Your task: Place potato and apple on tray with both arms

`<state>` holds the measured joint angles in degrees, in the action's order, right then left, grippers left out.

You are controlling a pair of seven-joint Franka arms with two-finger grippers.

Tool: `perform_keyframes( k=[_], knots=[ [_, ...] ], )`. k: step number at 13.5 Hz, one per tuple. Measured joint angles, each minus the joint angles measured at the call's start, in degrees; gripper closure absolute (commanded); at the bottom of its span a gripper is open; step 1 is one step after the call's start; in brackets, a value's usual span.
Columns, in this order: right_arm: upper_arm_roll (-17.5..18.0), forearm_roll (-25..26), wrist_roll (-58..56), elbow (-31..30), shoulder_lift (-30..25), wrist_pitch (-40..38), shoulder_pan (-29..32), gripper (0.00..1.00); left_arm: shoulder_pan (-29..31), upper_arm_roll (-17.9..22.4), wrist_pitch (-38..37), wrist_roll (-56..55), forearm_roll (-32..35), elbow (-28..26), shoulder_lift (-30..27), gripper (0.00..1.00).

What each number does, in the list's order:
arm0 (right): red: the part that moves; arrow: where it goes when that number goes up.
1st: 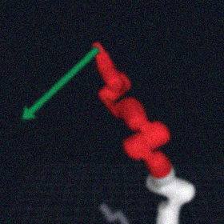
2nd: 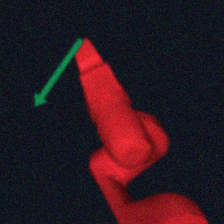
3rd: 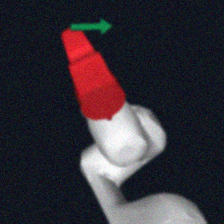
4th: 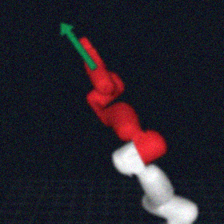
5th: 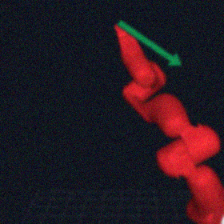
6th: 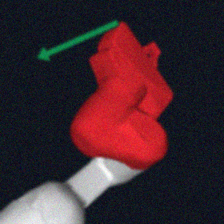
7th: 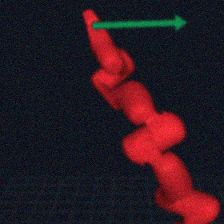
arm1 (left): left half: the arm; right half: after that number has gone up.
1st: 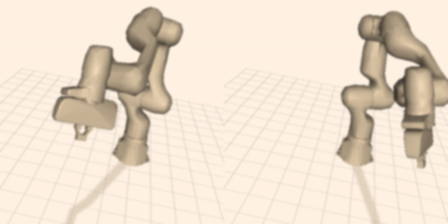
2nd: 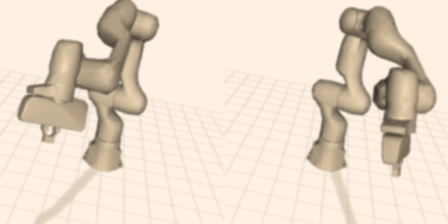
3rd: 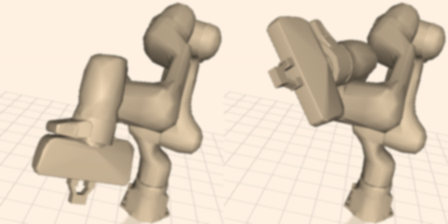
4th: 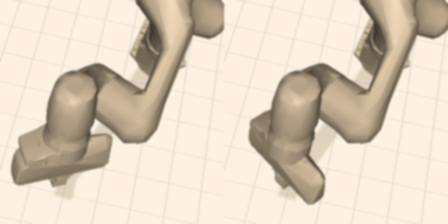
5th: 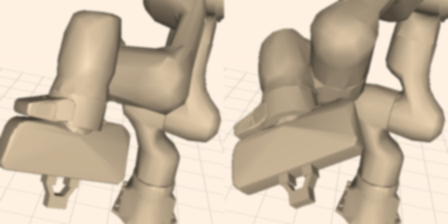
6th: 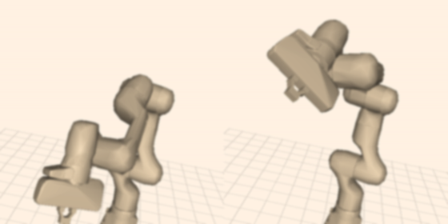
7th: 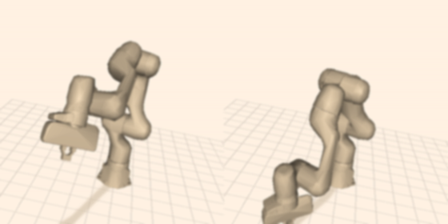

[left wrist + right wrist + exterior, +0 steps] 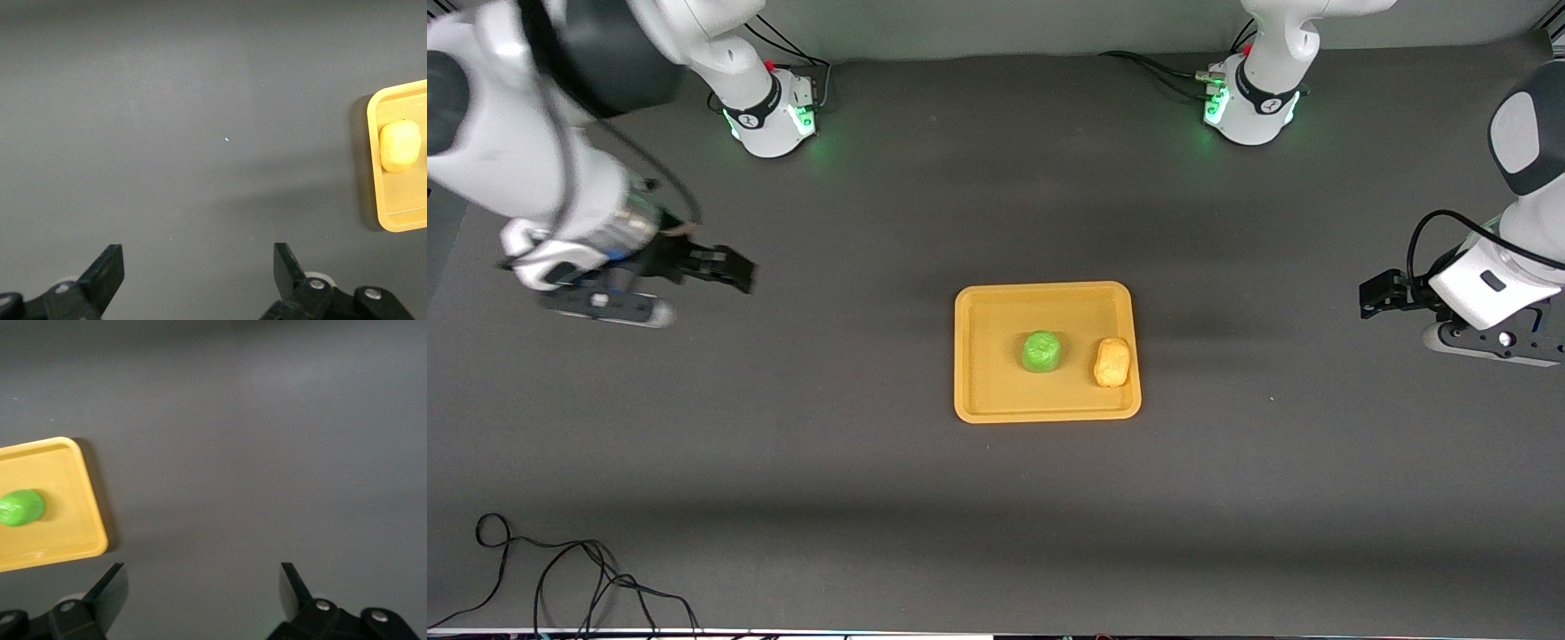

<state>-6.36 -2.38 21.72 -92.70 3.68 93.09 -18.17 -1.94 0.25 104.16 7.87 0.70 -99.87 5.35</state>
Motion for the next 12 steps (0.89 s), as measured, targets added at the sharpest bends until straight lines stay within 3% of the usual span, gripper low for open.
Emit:
perform_keyframes(
  k=[5,7,12],
  knots=[
    [6.76,0.36,-16.10,-1.47,-2.71,-0.02,18.18,0.00,-0.47,-0.12,0.00,-0.19,0.00,0.07,-0.01,0.00],
    [6.50,0.37,-19.87,-1.60,-3.07,-0.02,20.70,0.00,-0.46,-0.09,0.00,-0.19,0.00,0.14,-0.01,0.00],
    [5.66,0.38,-21.14,-1.69,-3.20,-0.53,20.46,0.00,-0.41,0.14,0.00,-0.19,0.09,0.81,-0.01,0.00]
  ],
)
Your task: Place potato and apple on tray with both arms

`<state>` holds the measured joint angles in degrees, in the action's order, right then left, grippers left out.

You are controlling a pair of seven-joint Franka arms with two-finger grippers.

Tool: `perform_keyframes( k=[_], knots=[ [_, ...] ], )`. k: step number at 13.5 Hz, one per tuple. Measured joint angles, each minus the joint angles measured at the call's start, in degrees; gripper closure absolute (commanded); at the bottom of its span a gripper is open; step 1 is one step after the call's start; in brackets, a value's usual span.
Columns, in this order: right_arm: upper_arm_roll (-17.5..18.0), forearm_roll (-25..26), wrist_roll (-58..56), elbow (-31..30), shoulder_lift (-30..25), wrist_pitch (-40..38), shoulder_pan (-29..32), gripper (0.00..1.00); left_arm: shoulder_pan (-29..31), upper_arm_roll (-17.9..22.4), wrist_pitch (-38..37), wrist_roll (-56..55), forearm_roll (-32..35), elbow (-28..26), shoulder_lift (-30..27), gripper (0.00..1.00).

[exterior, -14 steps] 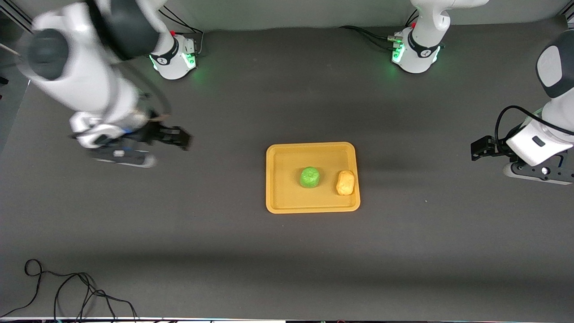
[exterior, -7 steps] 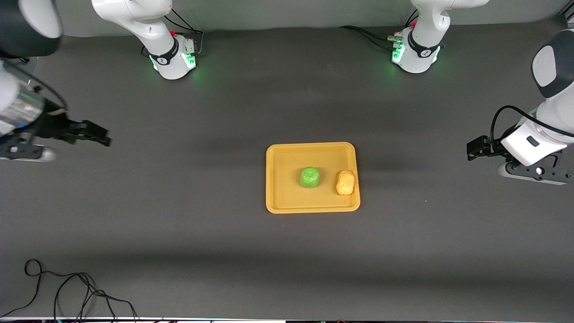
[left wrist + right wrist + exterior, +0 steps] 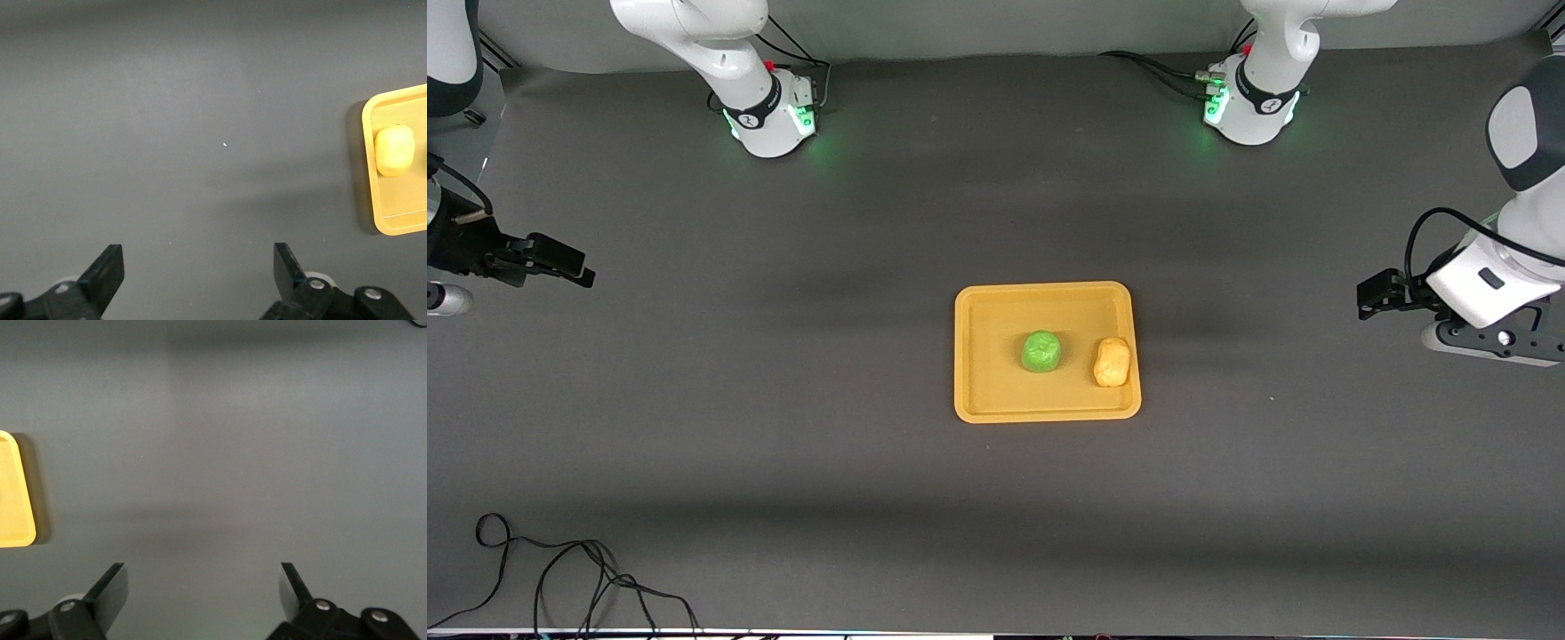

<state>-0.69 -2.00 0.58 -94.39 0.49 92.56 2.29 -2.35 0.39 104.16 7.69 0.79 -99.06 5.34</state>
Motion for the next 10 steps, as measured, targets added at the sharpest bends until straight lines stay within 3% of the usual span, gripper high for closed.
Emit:
perform_keyframes(
  k=[10],
  knots=[
    [0.43,2.52,-1.16,0.01,-0.36,-1.27,-0.24,0.00,-0.10,-0.09,0.00,0.02,0.01,0.81,0.00,0.00]
  ],
)
